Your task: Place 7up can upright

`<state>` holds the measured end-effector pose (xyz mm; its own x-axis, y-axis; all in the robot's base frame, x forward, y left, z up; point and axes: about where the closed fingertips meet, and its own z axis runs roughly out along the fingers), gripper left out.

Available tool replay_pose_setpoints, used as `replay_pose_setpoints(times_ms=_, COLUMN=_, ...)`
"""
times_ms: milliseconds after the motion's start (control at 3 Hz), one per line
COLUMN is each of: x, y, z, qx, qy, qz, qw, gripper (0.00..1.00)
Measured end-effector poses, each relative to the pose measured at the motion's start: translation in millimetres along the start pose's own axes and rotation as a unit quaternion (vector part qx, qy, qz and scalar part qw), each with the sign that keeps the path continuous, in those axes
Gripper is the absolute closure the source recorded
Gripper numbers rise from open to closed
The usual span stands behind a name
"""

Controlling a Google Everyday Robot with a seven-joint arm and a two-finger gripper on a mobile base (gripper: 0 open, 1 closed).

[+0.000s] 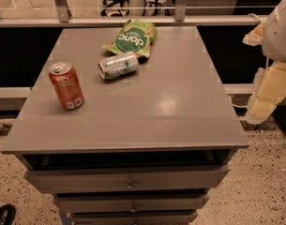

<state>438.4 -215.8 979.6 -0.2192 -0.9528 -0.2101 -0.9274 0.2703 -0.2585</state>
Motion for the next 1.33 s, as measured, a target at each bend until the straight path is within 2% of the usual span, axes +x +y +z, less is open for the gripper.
replay_pose_setpoints(times_ms=333, x=0, y=0, z=0, qx=0.0, qy=0.0, qz=0.0, qw=1.0, gripper=0.0)
replay_pose_setpoints(times_ms=667, x=-41, y=-20, z=8, qx=0.013, qy=-0.033, qz=-0.026, qw=0.9991, gripper=0.0)
replay_pose_setpoints(times_ms=1000, x=-116, y=-49, z=37, qx=0.014, qy=-0.098, qz=-0.049, qw=0.9939, gripper=0.0)
replay_pose_setpoints(times_ms=1333, x=-159, y=-59, z=58, qx=0.005, qy=-0.14, qz=-0.051, qw=0.9888, gripper=0.0)
